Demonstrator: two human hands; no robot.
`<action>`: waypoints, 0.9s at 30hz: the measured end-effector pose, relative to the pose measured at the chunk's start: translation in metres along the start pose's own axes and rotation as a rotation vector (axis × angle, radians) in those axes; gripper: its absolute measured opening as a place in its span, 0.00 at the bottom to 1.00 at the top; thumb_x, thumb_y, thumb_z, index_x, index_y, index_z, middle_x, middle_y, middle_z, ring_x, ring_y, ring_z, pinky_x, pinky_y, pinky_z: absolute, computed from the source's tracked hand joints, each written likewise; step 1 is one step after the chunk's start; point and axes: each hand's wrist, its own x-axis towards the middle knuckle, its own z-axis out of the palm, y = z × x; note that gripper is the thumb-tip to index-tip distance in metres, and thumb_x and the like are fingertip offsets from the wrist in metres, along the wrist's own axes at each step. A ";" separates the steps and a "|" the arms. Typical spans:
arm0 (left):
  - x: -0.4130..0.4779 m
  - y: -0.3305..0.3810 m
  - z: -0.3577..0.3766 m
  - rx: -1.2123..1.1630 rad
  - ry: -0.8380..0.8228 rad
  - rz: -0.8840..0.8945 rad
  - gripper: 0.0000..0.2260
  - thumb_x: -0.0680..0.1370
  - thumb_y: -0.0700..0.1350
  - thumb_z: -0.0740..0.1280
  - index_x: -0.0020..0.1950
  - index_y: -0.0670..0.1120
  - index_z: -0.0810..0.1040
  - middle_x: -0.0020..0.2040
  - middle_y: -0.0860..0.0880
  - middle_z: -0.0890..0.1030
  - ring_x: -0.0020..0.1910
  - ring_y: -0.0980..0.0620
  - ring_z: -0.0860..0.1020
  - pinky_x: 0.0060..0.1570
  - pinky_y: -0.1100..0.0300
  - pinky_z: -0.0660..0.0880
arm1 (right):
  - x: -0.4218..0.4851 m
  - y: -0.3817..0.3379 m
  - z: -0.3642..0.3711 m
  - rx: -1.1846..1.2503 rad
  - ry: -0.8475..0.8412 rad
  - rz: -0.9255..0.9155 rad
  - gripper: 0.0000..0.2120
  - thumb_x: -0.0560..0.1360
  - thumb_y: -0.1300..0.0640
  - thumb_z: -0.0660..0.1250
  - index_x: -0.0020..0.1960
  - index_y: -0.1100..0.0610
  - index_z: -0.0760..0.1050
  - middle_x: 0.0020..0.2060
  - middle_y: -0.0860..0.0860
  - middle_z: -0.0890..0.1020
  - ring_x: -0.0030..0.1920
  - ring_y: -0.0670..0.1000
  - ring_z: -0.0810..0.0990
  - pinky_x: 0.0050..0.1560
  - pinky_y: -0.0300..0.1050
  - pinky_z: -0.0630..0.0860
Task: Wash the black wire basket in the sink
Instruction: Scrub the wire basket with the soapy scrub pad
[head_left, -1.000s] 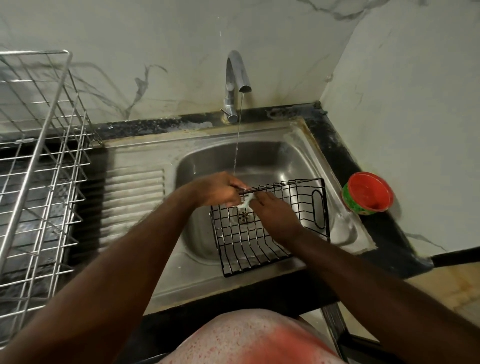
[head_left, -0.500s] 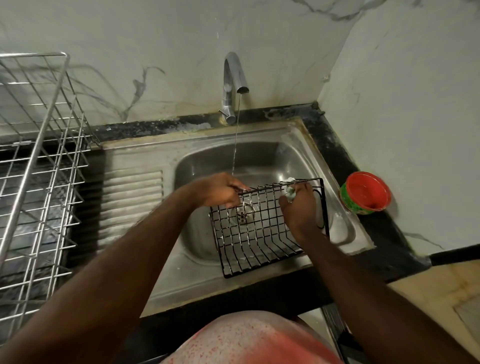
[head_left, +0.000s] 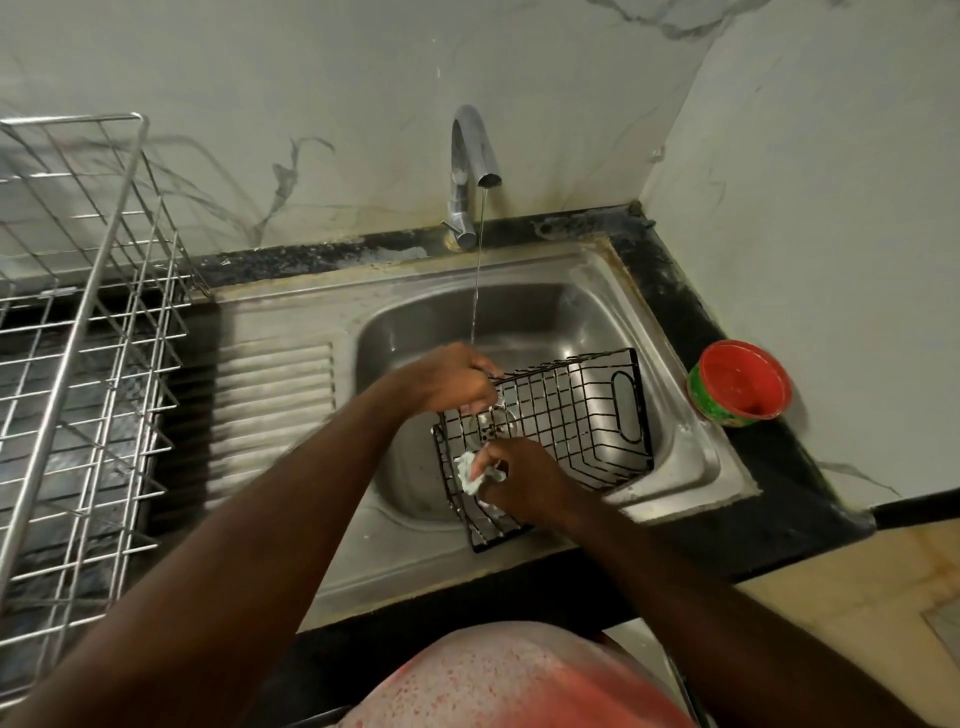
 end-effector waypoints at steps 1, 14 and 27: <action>0.004 0.001 0.001 -0.007 0.008 -0.014 0.15 0.75 0.37 0.65 0.61 0.38 0.81 0.47 0.50 0.83 0.38 0.56 0.77 0.41 0.58 0.74 | -0.003 -0.006 0.003 0.047 0.021 -0.012 0.06 0.70 0.65 0.70 0.42 0.54 0.80 0.40 0.46 0.83 0.38 0.36 0.78 0.38 0.26 0.71; 0.023 0.033 -0.012 -0.260 -0.310 -0.396 0.19 0.77 0.46 0.66 0.67 0.43 0.71 0.65 0.37 0.73 0.58 0.35 0.77 0.52 0.40 0.79 | -0.028 -0.037 -0.045 0.204 0.051 -0.024 0.11 0.79 0.52 0.66 0.43 0.57 0.79 0.34 0.49 0.81 0.34 0.48 0.79 0.36 0.41 0.77; 0.000 0.049 -0.007 -0.323 0.024 0.241 0.25 0.73 0.68 0.67 0.51 0.48 0.86 0.54 0.46 0.85 0.54 0.49 0.82 0.65 0.48 0.72 | -0.019 -0.029 -0.156 0.317 -0.183 -0.045 0.19 0.74 0.45 0.68 0.39 0.63 0.78 0.33 0.54 0.80 0.32 0.50 0.76 0.40 0.45 0.73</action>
